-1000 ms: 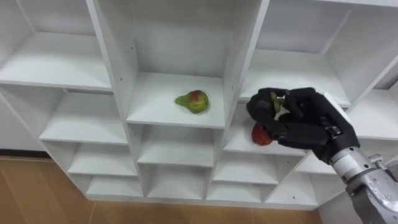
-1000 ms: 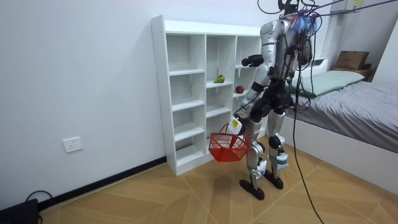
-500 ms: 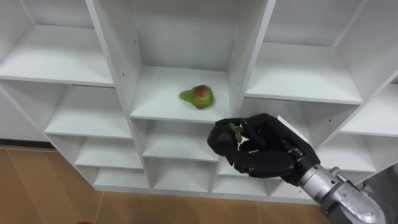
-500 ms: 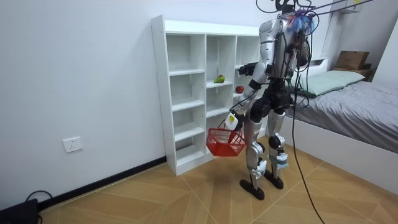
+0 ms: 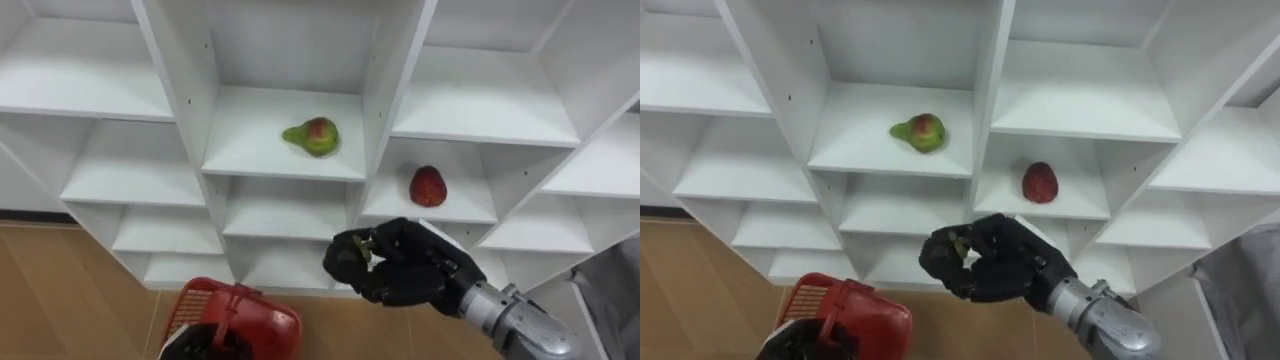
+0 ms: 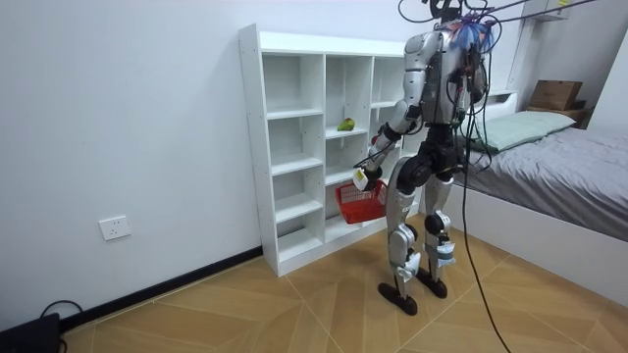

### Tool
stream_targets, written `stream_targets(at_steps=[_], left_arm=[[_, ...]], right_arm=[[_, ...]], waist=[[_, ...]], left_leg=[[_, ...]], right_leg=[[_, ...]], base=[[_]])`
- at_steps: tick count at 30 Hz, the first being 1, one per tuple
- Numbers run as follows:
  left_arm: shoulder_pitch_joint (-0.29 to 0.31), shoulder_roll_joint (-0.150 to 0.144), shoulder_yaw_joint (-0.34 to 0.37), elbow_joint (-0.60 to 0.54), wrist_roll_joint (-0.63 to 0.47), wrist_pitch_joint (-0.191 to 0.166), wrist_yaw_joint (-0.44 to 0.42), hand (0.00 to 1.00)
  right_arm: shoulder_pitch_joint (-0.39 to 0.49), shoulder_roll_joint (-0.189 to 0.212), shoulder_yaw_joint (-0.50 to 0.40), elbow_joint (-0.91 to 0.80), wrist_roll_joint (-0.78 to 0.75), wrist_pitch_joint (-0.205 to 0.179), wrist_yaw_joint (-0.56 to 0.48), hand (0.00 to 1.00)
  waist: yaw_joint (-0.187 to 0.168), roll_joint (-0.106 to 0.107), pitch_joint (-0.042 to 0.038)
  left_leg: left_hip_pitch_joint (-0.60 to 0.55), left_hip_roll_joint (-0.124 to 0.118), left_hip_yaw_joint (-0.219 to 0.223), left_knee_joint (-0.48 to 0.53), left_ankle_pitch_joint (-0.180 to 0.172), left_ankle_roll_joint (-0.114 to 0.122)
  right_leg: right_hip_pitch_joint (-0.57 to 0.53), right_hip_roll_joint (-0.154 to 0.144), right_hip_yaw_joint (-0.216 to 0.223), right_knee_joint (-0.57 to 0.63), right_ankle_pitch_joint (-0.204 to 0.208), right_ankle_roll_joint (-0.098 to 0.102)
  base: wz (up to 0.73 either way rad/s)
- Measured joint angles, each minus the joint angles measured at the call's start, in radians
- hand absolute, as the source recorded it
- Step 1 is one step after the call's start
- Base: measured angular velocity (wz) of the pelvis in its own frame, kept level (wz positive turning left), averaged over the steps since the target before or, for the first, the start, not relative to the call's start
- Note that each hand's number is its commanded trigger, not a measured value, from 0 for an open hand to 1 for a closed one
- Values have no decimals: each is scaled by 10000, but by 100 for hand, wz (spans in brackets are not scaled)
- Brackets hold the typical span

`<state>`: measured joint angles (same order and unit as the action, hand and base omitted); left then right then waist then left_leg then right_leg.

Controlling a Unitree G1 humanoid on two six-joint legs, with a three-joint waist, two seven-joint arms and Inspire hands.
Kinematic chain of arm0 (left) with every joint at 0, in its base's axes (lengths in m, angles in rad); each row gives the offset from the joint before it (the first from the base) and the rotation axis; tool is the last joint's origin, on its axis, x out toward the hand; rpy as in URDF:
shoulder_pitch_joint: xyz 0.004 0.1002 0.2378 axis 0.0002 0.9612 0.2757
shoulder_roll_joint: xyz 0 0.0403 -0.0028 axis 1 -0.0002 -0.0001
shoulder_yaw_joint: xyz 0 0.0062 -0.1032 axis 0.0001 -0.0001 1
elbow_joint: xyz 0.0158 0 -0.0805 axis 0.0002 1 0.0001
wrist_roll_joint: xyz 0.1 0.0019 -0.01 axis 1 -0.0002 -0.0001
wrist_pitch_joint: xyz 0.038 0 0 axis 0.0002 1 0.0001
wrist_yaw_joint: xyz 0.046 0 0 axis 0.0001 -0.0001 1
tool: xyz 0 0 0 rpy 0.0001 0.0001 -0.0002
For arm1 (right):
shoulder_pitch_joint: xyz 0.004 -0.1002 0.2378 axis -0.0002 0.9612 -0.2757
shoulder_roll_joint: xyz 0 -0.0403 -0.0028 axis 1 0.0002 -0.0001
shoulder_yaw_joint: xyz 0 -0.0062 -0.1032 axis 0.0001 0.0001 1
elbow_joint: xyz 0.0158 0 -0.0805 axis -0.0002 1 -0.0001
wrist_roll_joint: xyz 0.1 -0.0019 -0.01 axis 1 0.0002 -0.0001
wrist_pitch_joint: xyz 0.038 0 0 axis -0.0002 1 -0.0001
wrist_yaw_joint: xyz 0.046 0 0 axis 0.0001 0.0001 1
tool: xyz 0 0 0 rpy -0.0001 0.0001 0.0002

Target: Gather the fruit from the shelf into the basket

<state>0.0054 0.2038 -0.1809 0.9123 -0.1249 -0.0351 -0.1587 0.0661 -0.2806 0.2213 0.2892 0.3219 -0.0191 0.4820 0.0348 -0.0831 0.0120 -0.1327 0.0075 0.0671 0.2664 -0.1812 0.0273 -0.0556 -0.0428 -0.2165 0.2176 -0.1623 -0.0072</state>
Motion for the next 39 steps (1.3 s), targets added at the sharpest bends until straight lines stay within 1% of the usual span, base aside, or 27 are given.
stream_targets(at_steps=[2,5,7,8,11,13,15,17,18,20,23,24,26,29,31,33,37,39], left_arm=[[-59,-43,-13,-23,53,0,-100,100],[-196,-117,-119,-158,64,-3,-106,100],[-337,-146,-293,-170,15,-5,-108,100],[-388,-197,-324,-249,-9,-5,-115,100],[-450,-279,-333,-406,-35,-121,-238,100],[-494,-273,-519,-523,-33,-167,-309,100],[-701,-327,-771,-523,-19,-190,-519,100],[-749,-363,-817,-522,-21,-207,-653,100],[-750,-365,-822,-519,-21,-212,-735,100],[-760,-379,-825,-510,-29,-211,-792,100],[-857,-369,-988,-541,-56,-215,-891,100],[-862,-406,-1009,-612,-231,-226,-896,100],[-863,-442,-1039,-755,-271,-310,-910,100],[-877,-460,-1178,-1105,-413,-331,-976,100],[-961,-508,-1195,-1164,-472,-384,-986,100],[-971,-588,-1208,-1163,-589,-385,-990,100],[-972,-636,-1213,-1187,-694,-385,-994,100],[-975,-638,-1349,-1321,-807,-386,-986,100]], right_arm=[[-126,106,93,471,-174,-13,-225,100],[-377,123,473,1212,-413,-15,-580,100],[-740,141,721,1772,-736,-16,-740,100],[-999,234,727,2209,-986,-16,-865,100],[-1464,478,682,2881,-1443,-18,-1305,100],[-1624,503,698,3002,-1741,-36,-1478,100],[-1800,503,694,3229,-1896,-69,-1782,100],[-1836,504,696,3239,-2074,-127,-1908,100],[-1837,504,699,3266,-2094,-166,-2005,100],[-1847,506,700,3431,-2256,-219,-2141,100],[-2047,589,711,4027,-2435,-296,-2354,100],[-2146,633,705,4234,-2543,-315,-2463,100],[-2251,679,704,4488,-2584,-365,-2616,100],[-2298,688,702,4622,-2613,-365,-2814,100],[-2491,720,704,4888,-2615,-406,-2886,100],[-2601,744,704,5258,-2618,-445,-3005,100],[-2611,738,712,5284,-2617,-445,-3183,100],[-2611,732,737,5294,-2617,-445,-3191,100]], waist=[[-4,0,-4],[17,9,3],[-8,17,7],[-3,25,12],[-16,71,37],[-25,121,55],[-10,225,106],[-6,318,123],[-12,381,122],[-13,433,109],[-12,442,109],[-16,444,107],[-5,447,107],[-2,472,103],[-15,495,116],[-6,569,115],[32,695,125],[48,772,158]], left_leg=[[-147,10,-13,140,1,2],[-464,36,-18,350,-4,8],[-684,48,-27,461,-7,13],[-833,60,-33,541,-12,21],[-1188,82,-50,696,-29,46],[-1398,71,-138,810,-25,55],[-1634,49,-151,922,0,94],[-1743,17,-160,953,13,120],[-1777,5,-160,952,20,131],[-1771,-16,-175,937,27,142],[-1795,-37,-175,923,30,146],[-1847,-37,-159,942,31,147],[-1929,-34,-148,957,37,153],[-2042,-35,-144,968,36,153],[-2118,-32,-127,960,41,159],[-2100,-43,-128,952,41,160],[-2155,-37,-132,928,42,159],[-2174,-36,-132,876,44,159]], right_leg=[[-135,-3,-16,67,0,0],[-372,-3,-27,166,2,-4],[-563,-14,-74,247,9,-15],[-711,-11,-89,321,12,-19],[-1028,-13,-97,477,23,-38],[-1212,-37,-124,592,19,-37],[-1409,-73,-162,669,17,-34],[-1544,-109,-187,766,-9,-17],[-1580,-126,-195,764,-12,-12],[-1585,-198,-185,769,-28,-1],[-1619,-235,-190,768,-59,14],[-1673,-241,-202,768,-59,14],[-1745,-249,-225,771,-59,13],[-1805,-270,-328,767,-76,13],[-1923,-278,-337,822,-78,11],[-1941,-277,-334,912,-106,32],[-2049,-270,-308,946,-111,26],[-2072,-269,-302,969,-114,21]], base=[[3],[5],[2],[0],[0],[6],[9],[2],[0],[0],[0],[0],[2],[7],[0],[0],[-4],[0]])
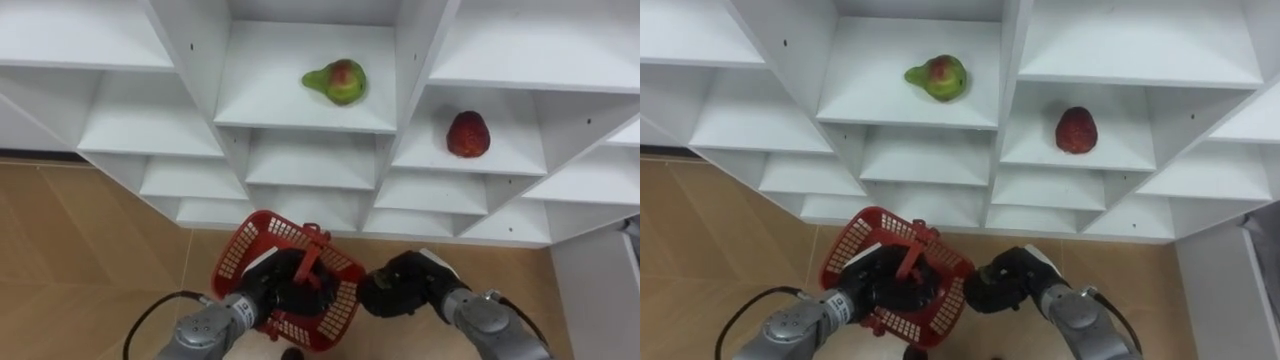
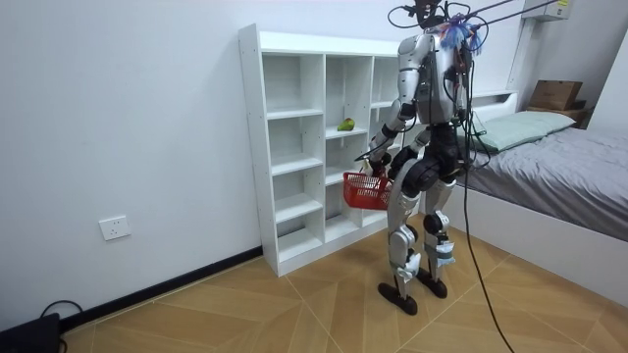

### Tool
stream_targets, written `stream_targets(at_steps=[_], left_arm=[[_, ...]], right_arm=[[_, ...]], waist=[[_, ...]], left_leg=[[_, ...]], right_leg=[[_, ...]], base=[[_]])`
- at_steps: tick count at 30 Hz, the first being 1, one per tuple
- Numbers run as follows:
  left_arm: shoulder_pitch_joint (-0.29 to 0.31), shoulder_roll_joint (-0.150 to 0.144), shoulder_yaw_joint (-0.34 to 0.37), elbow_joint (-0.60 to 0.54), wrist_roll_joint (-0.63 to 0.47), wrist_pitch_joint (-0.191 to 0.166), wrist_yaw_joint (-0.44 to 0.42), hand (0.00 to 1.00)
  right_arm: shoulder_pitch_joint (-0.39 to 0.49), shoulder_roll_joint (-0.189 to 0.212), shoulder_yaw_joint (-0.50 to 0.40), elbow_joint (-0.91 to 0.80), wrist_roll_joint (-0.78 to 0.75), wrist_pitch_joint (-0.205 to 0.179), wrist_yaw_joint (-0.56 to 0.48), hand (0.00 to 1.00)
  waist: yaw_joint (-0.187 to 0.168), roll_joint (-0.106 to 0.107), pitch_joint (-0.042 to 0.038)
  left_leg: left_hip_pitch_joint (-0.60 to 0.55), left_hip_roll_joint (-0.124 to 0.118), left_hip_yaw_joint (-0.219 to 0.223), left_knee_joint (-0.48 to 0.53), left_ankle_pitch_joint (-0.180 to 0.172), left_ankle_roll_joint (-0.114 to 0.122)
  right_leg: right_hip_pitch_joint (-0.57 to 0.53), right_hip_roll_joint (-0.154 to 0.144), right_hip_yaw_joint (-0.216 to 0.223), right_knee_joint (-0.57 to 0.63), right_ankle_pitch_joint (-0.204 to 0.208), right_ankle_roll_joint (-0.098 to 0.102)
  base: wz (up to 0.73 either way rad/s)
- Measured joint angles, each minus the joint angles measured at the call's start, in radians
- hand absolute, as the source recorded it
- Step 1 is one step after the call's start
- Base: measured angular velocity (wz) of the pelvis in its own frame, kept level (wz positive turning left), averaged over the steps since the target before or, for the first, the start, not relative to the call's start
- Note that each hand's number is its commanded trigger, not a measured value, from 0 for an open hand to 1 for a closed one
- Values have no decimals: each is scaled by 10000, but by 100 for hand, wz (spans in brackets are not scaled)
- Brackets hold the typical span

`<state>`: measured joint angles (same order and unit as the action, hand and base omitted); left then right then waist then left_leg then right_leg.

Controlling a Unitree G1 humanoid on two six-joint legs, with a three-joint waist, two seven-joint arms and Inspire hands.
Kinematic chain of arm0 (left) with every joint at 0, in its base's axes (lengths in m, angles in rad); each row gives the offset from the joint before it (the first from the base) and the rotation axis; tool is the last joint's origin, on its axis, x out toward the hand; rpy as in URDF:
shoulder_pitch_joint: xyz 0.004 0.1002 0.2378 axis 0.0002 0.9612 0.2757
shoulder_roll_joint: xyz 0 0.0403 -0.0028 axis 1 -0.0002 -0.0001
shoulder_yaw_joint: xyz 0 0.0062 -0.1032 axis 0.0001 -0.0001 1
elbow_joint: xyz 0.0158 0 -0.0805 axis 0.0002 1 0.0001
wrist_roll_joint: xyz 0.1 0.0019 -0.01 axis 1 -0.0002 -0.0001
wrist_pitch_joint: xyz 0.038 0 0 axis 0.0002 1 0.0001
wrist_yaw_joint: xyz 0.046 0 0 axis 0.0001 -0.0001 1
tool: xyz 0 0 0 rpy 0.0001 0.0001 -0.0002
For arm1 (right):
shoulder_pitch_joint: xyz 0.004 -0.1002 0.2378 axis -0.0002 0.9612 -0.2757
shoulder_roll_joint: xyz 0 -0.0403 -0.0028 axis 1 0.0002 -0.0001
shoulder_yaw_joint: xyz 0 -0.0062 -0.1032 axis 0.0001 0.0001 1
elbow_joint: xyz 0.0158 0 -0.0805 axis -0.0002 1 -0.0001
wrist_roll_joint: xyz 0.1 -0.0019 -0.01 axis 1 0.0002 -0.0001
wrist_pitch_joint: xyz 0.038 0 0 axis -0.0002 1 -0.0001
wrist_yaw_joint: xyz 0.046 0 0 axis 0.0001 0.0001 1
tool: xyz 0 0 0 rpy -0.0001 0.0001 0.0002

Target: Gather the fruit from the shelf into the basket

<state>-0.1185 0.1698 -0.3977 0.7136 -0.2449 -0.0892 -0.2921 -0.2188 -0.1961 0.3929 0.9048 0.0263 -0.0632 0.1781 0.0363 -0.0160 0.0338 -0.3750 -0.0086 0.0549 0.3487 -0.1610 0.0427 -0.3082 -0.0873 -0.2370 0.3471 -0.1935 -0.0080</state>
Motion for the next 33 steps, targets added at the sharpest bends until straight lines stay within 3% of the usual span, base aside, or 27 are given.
stream_targets(at_steps=[20,33], left_arm=[[2,45,-399,-72,-266,-2,-544,100],[9,89,-507,136,619,-7,-386,100]], right_arm=[[-13,23,148,91,-343,3,228,100],[-192,88,249,186,-166,7,545,100]], waist=[[20,26,-18],[-1,6,-10]], left_leg=[[13,20,2,108,0,0],[154,28,136,38,1,3]], right_leg=[[86,84,-32,38,2,-3],[80,35,111,147,2,-6]], base=[[0],[-2]])
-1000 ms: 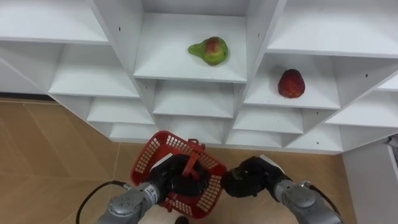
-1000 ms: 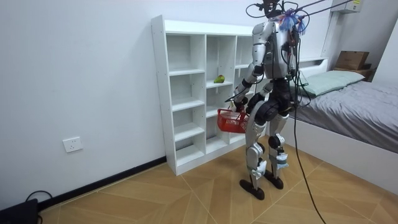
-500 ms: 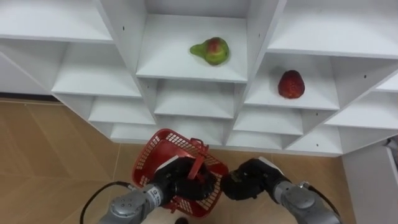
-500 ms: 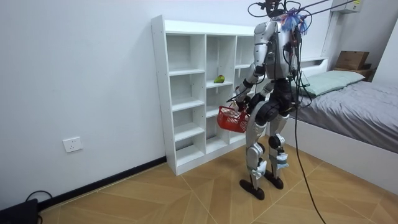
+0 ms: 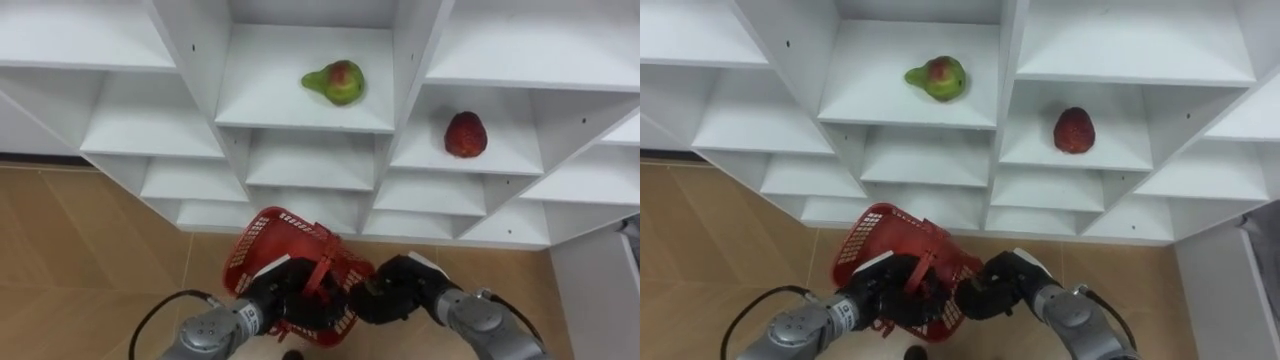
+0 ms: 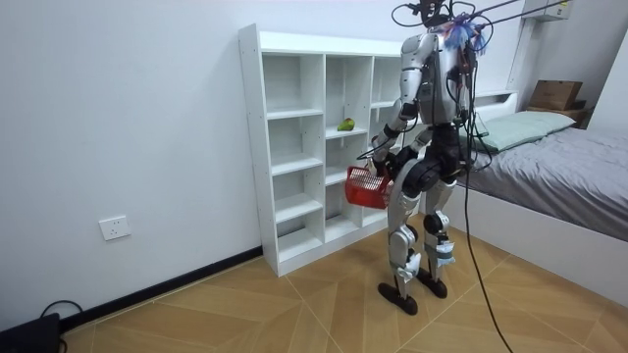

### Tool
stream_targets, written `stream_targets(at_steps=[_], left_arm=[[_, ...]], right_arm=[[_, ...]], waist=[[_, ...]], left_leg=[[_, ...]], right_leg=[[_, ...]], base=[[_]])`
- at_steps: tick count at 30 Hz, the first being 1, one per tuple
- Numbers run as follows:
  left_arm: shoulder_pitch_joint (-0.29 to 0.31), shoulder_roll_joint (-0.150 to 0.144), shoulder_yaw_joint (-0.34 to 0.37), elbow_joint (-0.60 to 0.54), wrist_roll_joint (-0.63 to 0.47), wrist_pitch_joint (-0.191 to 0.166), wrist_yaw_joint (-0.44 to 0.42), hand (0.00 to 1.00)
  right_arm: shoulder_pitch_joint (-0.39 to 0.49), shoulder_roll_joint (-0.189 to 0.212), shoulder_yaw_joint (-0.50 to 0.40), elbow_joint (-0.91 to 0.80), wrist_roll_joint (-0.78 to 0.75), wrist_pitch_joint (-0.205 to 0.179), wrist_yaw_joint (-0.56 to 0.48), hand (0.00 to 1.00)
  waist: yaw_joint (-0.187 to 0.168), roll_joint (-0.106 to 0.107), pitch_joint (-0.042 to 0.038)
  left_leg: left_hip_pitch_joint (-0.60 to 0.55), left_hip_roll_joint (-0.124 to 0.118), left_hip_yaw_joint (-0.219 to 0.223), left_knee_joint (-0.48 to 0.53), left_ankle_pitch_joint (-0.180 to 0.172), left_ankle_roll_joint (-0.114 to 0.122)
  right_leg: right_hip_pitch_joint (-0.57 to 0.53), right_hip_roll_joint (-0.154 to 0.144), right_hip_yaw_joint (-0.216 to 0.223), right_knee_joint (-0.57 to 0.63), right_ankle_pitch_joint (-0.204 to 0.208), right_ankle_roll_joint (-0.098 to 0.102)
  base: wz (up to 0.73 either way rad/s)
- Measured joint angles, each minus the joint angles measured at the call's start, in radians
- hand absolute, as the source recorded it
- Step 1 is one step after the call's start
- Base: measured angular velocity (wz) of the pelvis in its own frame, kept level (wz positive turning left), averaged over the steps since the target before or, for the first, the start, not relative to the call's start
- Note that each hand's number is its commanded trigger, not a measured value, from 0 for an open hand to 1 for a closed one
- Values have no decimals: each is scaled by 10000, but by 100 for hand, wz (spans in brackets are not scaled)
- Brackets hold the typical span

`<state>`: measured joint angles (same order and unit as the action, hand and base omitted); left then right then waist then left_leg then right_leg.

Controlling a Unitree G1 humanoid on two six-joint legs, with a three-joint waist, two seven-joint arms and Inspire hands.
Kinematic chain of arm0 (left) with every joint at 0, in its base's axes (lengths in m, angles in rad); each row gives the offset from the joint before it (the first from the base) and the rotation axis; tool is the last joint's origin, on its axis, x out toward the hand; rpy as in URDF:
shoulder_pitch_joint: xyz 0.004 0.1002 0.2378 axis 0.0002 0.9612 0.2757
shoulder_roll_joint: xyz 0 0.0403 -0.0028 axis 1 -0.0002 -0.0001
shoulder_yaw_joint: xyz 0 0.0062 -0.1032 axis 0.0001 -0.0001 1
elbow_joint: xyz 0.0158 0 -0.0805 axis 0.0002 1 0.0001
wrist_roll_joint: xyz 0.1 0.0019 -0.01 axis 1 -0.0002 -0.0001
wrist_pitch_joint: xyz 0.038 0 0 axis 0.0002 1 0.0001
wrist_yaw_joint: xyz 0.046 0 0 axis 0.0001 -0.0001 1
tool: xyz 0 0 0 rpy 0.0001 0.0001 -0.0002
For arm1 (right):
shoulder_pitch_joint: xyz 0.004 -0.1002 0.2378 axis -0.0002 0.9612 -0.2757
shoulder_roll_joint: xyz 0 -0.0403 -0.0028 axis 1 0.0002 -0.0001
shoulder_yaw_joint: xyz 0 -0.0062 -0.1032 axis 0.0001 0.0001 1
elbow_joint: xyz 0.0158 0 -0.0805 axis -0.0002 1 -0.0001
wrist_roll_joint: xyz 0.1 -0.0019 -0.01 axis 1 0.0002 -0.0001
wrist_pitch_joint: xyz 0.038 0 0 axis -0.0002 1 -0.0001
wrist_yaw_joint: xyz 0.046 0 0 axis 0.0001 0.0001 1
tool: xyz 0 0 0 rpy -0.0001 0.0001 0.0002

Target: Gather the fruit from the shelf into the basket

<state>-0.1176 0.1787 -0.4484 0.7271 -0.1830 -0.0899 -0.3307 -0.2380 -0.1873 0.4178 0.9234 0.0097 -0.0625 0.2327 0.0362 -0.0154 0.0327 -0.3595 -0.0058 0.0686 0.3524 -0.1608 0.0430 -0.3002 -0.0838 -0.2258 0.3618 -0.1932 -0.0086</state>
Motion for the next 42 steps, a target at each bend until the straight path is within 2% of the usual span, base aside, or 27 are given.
stream_targets(at_steps=[5,10,11,12,13,29,37,42], left_arm=[[-17,-17,-31,424,28,-17,137,100],[-38,-86,-93,616,520,-22,192,100],[-39,-102,-106,632,652,-22,223,100],[-63,-106,-173,693,677,-22,234,100],[-78,-103,-210,723,679,-22,234,100],[-216,-229,-261,837,657,47,35,100],[-262,-183,-254,471,550,70,69,100],[-317,-265,-250,358,455,66,75,100]], right_arm=[[-88,51,7,-11,-102,0,-11,100],[-244,224,10,-10,-87,-2,-61,100],[-270,260,15,-10,-65,-2,-76,93],[-296,299,20,-10,-65,-2,-99,17],[-314,318,20,-10,-59,-2,-103,0],[-354,385,24,-71,301,-8,5,0],[-330,361,44,-30,341,-7,-337,0],[-223,365,136,44,360,-8,-417,0]], waist=[[-8,-31,2],[-12,-55,4],[-7,-57,3],[-7,-57,3],[-13,-57,3],[-169,-62,-1],[-107,-65,-9],[-85,-65,-15]], left_leg=[[45,0,86,-64,13,19],[41,-4,86,-83,14,21],[41,-6,84,-92,14,21],[38,-8,85,-96,14,21],[36,-10,82,-99,14,21],[34,0,102,-121,14,22],[45,5,110,-117,14,22],[101,10,108,-88,14,22]], right_leg=[[9,39,39,-24,0,0],[7,39,30,-62,2,3],[11,36,26,-84,3,5],[7,32,27,-87,4,6],[5,27,27,-90,4,6],[48,0,51,-186,34,26],[44,-5,48,-178,41,26],[129,3,15,-182,53,24]], base=[[-1],[0],[0],[0],[0],[0],[0],[0]])
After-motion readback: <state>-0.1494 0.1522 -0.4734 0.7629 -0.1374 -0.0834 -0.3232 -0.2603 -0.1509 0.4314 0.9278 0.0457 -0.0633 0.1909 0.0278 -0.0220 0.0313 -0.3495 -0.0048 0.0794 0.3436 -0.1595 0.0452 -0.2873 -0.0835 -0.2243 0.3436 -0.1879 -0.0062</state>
